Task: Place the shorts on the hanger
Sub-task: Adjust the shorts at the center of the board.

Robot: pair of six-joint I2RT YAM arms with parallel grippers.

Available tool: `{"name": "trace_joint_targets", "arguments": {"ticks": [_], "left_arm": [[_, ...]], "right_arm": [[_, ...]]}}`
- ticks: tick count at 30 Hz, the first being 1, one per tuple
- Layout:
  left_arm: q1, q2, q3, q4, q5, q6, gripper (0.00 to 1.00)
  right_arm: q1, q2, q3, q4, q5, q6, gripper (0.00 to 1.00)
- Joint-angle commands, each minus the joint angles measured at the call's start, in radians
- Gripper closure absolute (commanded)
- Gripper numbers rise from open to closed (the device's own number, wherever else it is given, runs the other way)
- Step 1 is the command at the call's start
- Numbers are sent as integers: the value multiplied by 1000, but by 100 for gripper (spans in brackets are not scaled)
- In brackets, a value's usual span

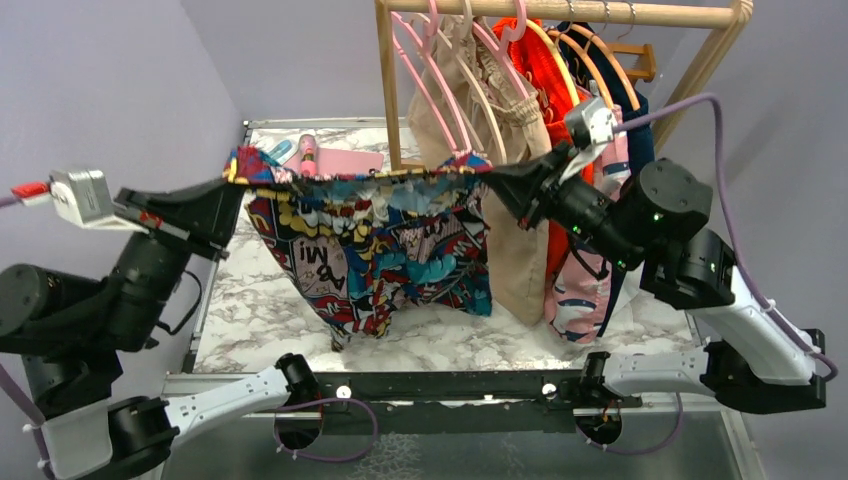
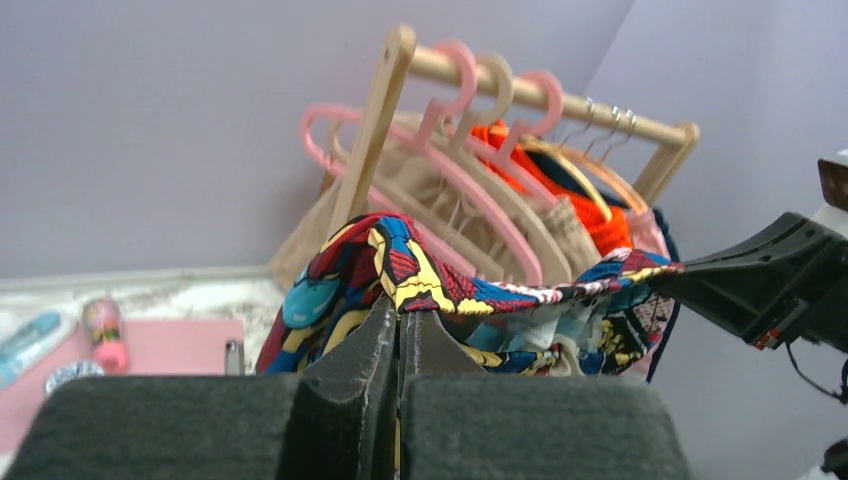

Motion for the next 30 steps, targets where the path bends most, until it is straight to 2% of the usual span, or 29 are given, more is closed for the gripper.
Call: {"name": "trace_joint_targets", "arguments": {"ticks": [1, 3, 7, 9, 11, 14, 16, 17, 20, 23, 25, 28, 30], "left_arm": [[-1, 195, 208, 46, 9, 156, 100], [-1, 215, 234, 41, 9, 158, 100], [-1, 158, 109, 48, 12, 127, 100], [-1, 160, 111, 70, 15, 147, 100], [-3, 224, 244, 77, 47, 192, 100], [-3, 372, 550, 77, 160, 233, 100], [-3, 436, 700, 87, 252, 237, 100], [-3, 443, 706, 100, 276, 236, 100], [-3, 373, 527, 167, 273, 228, 100], [-4, 265, 264, 208, 188, 220, 100], [-5, 209, 141, 220, 140, 205, 100], [-7, 167, 53, 217, 118, 196, 100], [-9, 180, 80, 220, 107, 221, 100]], "right_arm": [[-1, 83, 191, -80, 174, -131, 99], [-1, 83, 177, -81, 181, -130, 99], [-1, 17, 17, -74, 183, -86, 99], [-1, 15, 36, -93, 202, -94, 99], [-1, 63, 184, -122, 189, -126, 99], [-1, 118, 456, -127, 38, -159, 99], [-1, 115, 537, -76, -72, -147, 99], [-2, 104, 543, -51, -103, -138, 99], [-1, 61, 471, -6, -116, -127, 99], [-1, 4, 293, 23, -42, -126, 99], [-1, -20, 192, 19, 0, -118, 99], [-1, -38, 92, -3, 25, -114, 99], [-1, -24, 113, -17, 51, -146, 99]]}}
